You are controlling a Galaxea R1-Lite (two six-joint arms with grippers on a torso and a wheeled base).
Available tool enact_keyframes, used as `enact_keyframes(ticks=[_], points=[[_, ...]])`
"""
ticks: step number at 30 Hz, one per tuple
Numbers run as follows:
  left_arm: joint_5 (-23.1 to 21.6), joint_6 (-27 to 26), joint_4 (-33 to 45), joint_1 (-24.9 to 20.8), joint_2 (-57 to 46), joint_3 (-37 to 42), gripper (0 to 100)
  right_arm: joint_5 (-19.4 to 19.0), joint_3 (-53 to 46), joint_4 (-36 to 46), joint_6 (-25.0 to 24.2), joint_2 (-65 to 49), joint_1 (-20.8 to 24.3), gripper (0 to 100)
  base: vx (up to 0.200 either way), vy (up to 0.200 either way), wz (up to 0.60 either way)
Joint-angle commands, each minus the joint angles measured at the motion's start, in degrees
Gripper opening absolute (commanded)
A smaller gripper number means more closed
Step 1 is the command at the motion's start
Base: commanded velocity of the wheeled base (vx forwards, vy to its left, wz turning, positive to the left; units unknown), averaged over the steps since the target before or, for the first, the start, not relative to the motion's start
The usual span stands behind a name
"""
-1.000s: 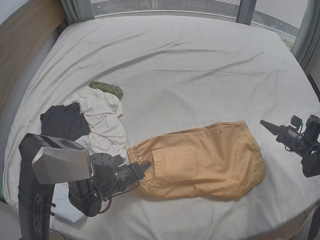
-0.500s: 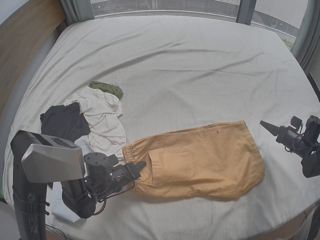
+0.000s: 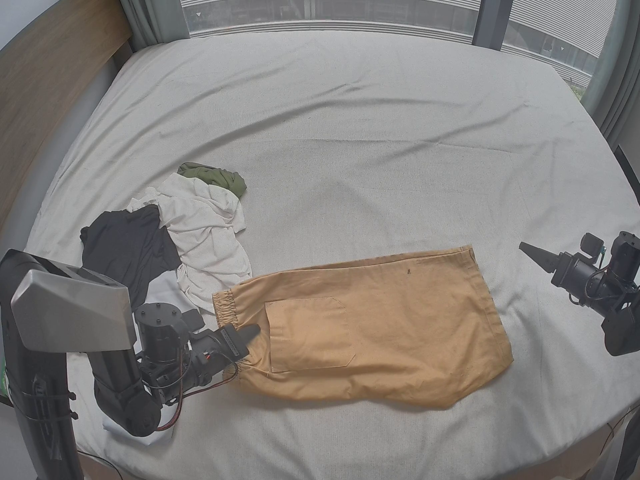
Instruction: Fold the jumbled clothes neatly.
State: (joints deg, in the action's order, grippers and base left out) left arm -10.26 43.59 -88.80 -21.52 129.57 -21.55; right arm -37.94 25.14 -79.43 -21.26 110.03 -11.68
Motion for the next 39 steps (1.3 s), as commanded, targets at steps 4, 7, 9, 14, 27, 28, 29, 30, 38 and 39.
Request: enact_keyframes(ticks=[4,7,9,14,27,28,29,30,38,39], points=[[-0.3,0.0,-0.1,-0.5,-1.8,0.1,0,0.0,-0.1,0.0,0.0,0.1,0.0,100,0.0,0.0,0.0],[-0.3,0.1,-0.1,-1.9,-2.6,-0.7,0,0.0,-0.1,-0.1,0.0,0.2,0.3,100,0.0,0.0,0.0],[-0.5,0.1,-0.1,-2.7,-4.1,-0.8,0,-0.1,-0.1,0.0,0.0,0.2,0.3,100,0.0,0.0,0.0],[-0.5,0.2,0.0,-4.9,-7.4,-1.4,0,0.0,-0.1,0.0,0.0,0.3,0.3,100,0.0,0.0,0.0],[-0.3,0.2,4.6,-12.4,-7.7,-7.3,0,0.0,-0.1,-0.1,0.0,1.2,0.4,100,0.0,0.0,0.0],[-0.2,0.2,6.4,-13.2,-7.7,-9.7,0,0.0,0.0,-0.1,0.0,1.3,0.3,100,0.0,0.0,0.0],[-0.2,0.2,7.3,-13.6,-7.7,-10.8,0,0.0,0.0,-0.1,0.0,1.3,0.3,100,0.0,0.0,0.0],[0.0,0.2,8.4,-14.2,-7.7,-12.0,0,0.0,0.0,-0.1,0.0,1.3,0.3,100,0.0,0.0,0.0],[0.2,0.3,16.7,-16.9,-7.8,-20.5,0,0.0,0.3,-0.1,0.0,1.3,0.3,100,0.0,0.0,0.0],[0.2,0.3,16.7,-16.9,-7.8,-20.5,0,0.0,0.3,-0.1,0.0,1.3,0.4,100,0.0,0.0,0.0]])
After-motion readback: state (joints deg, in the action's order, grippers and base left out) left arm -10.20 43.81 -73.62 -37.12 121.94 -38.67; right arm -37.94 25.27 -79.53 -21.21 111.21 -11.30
